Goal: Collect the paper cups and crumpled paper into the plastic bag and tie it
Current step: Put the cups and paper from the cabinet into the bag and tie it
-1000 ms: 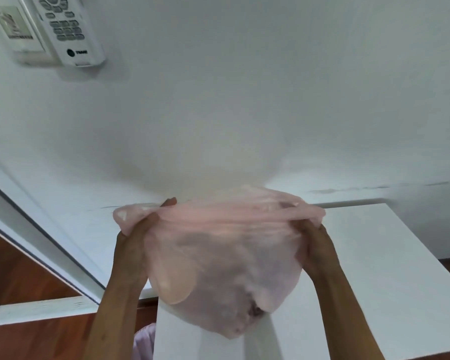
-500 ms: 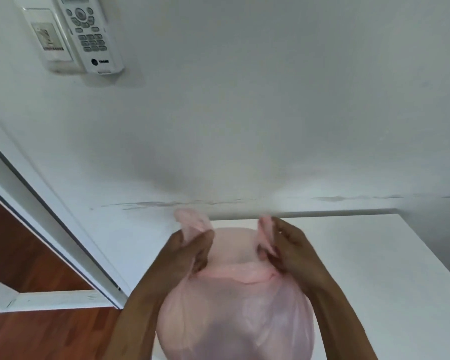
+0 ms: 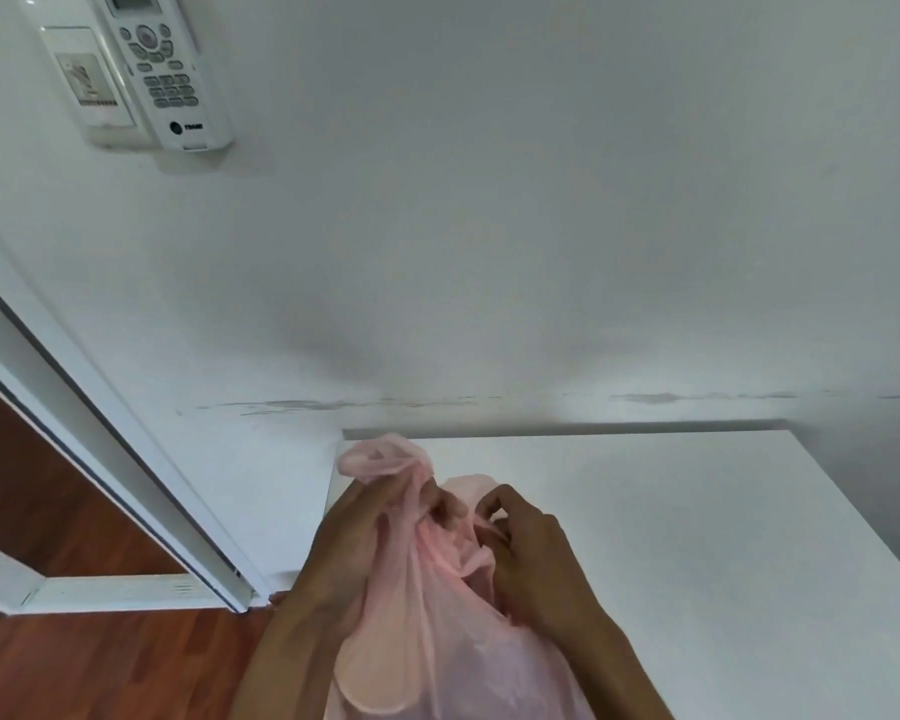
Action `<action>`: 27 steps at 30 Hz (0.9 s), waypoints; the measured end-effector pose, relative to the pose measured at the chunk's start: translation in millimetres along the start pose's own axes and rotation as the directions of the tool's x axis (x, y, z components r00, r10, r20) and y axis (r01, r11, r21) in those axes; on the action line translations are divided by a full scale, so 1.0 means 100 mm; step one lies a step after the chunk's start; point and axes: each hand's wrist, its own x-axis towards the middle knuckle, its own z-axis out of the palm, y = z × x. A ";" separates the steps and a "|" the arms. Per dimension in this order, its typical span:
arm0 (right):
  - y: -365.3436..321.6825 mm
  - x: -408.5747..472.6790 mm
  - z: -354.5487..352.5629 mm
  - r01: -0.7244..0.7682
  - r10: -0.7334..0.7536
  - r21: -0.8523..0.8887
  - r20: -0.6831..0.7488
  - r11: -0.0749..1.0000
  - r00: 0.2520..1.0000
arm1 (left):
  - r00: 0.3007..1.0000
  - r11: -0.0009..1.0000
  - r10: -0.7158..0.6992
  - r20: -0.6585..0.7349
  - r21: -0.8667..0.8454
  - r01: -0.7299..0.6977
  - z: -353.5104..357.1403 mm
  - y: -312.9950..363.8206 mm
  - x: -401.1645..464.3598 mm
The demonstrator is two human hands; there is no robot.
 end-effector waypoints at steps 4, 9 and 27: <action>0.04 -0.03 0.08 0.037 -0.039 -0.231 -0.003 0.972 0.999 | 0.999 0.994 -0.050 -0.009 -0.096 0.049 0.01 -0.06 0.01; -0.04 0.00 0.01 -0.108 0.112 0.268 0.002 0.957 0.994 | 0.978 0.920 -0.204 -0.054 0.331 0.210 -0.06 -0.20 0.08; 0.19 -0.02 0.07 -0.065 0.106 0.683 -0.018 0.728 0.994 | 0.986 0.769 0.149 0.080 0.617 -0.166 -0.02 -0.42 0.01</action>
